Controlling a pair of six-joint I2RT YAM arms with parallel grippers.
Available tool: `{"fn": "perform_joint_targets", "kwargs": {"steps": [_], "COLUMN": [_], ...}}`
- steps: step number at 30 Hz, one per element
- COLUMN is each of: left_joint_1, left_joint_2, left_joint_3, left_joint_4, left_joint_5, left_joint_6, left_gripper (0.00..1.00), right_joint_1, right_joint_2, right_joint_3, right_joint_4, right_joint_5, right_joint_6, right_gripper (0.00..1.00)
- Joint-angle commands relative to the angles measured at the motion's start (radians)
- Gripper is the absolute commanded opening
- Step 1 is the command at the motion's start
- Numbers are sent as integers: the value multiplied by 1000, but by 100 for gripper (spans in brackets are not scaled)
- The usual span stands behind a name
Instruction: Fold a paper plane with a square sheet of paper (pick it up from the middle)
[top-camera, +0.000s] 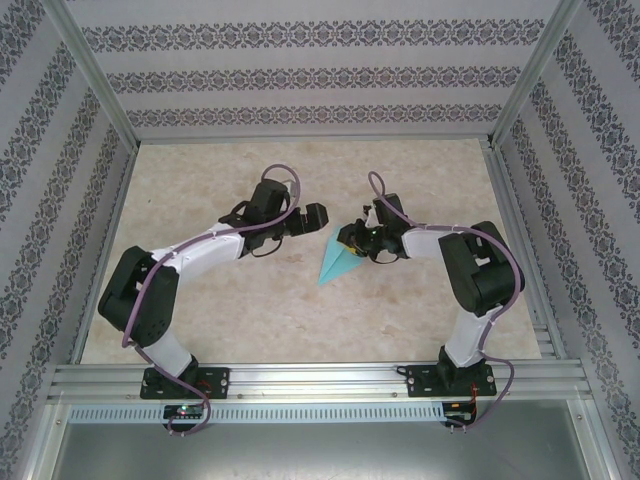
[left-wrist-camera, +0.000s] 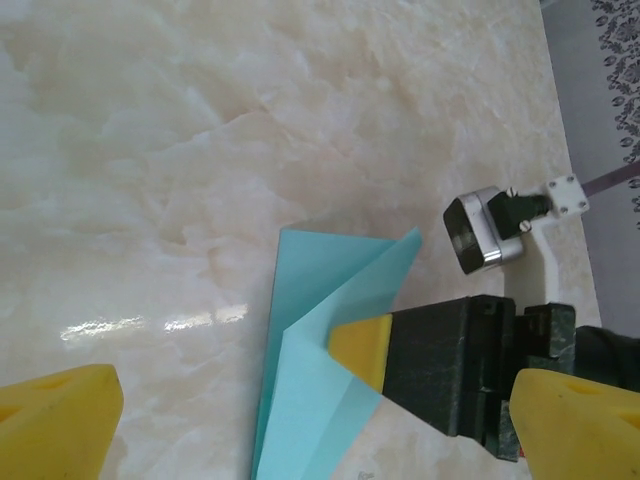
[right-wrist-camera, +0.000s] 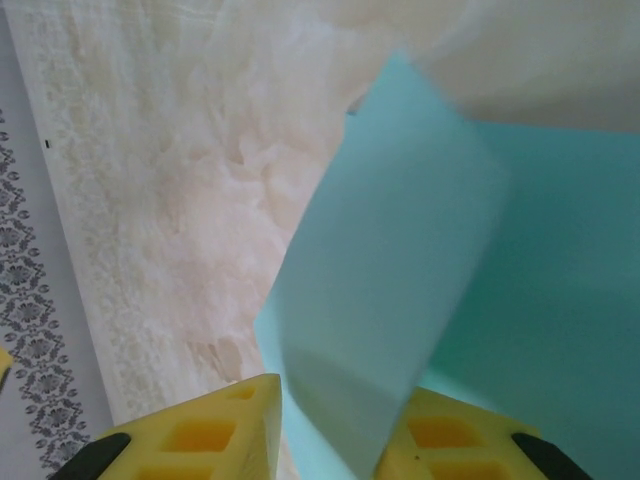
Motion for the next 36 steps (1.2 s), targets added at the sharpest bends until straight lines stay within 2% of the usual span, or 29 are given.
{"fn": "perform_joint_targets", "kwargs": {"steps": [1,6,10,16,24,30,36], "left_joint_1": [44,79,106,138,137,110,90], "left_joint_2": [18,17,-25,-79,-71,-73,-67], "left_joint_3": [-4,-42,-101,-124,-144,-129,-134], "left_joint_4": [13,59,127,139,297,325,428], "left_joint_5": [91,198,292,415,592,637,670], "left_joint_6": [-61,-80,-94,-95,-111,-64,-91], "left_gripper": [100,98,100,100,99,90,71], "right_joint_1": [24,25,5,-74,-85,-60,-36], "right_joint_2": [29,-16,-90,-181,-235,-212,-185], "right_joint_3": [-29,-54,-58,-110,-69,-2,43], "right_joint_4": [82,121,132,332,481,531,559], "right_joint_5": [-18,-12,-53,-208,-325,-384,-420], "right_joint_6": [24,20,-15,53,158,221,256], "right_gripper": [24,11,8,6,7,7,8]}}
